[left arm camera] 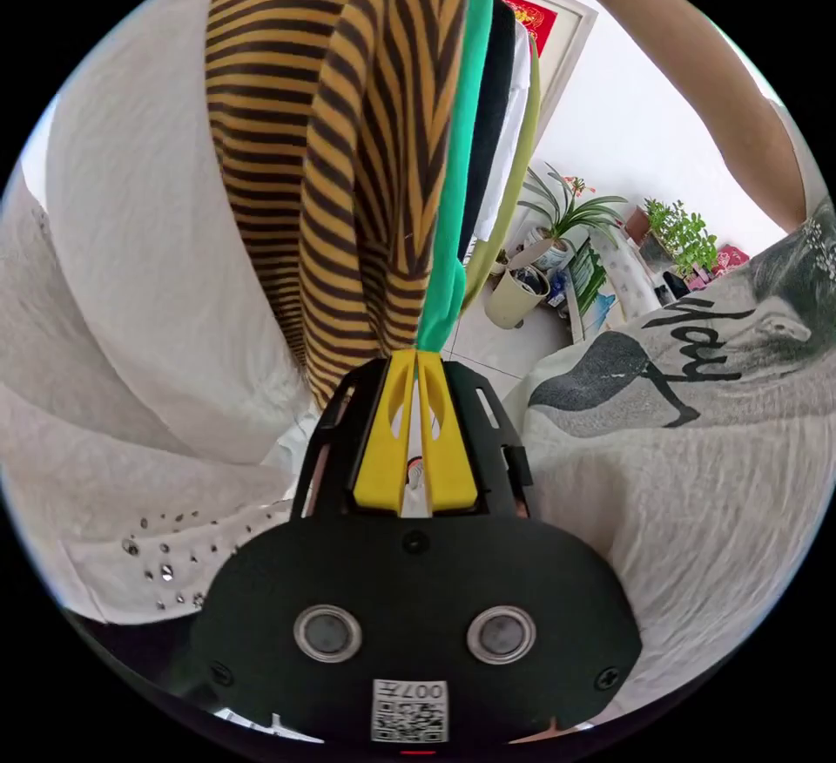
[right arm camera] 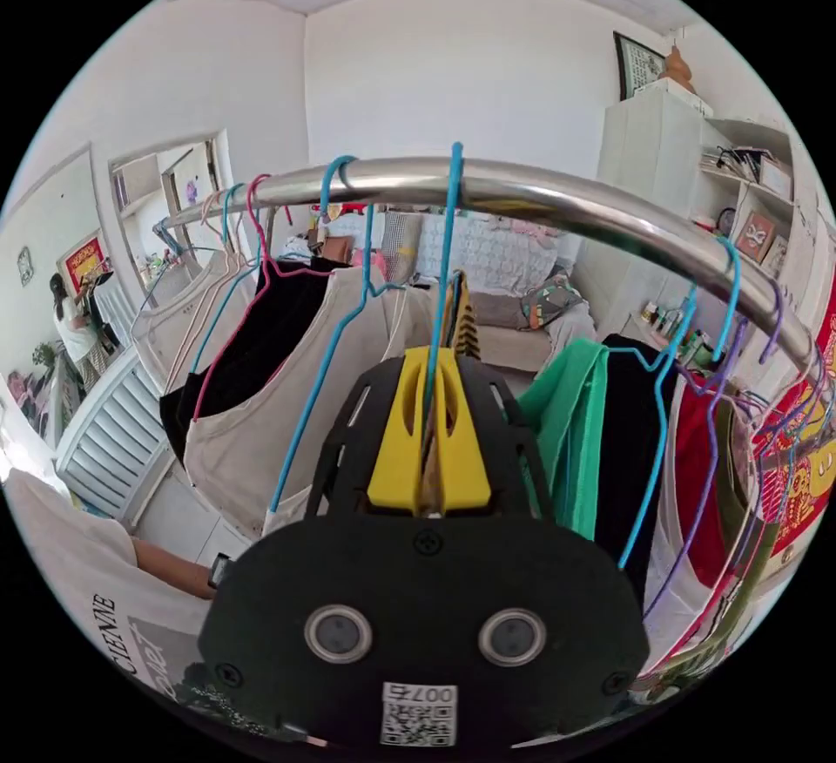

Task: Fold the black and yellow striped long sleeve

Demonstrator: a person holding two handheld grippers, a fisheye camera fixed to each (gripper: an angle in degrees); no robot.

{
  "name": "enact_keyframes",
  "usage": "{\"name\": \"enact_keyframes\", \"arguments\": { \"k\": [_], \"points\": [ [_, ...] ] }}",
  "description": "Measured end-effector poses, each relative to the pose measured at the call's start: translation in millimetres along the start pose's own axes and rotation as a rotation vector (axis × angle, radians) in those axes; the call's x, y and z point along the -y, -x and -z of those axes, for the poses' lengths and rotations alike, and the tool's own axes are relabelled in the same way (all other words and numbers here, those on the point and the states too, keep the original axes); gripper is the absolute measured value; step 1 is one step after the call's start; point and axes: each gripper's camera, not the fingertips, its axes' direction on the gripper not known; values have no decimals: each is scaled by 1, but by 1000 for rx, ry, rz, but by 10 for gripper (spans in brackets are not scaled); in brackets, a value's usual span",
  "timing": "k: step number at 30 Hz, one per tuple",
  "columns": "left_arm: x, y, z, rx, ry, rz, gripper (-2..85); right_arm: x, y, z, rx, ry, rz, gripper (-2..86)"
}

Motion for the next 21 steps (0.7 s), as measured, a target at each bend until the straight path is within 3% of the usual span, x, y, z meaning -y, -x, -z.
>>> {"name": "enact_keyframes", "arguments": {
  "k": [5, 10, 16, 21],
  "points": [
    [-4, 7, 8, -2, -3, -3, -10, 15, -3, 38, -55, -106, -2, 5],
    [-10, 14, 22, 15, -26, -7, -10, -4, 2, 50, -78, -78, 83, 6],
    [-16, 21, 36, -1, -38, -32, -10, -88, -23, 76, 22, -74, -27, 7],
    [3, 6, 65, -45, -94, -159, -9, -173, -32, 150, -62, -89, -99, 7]
  ]
}}
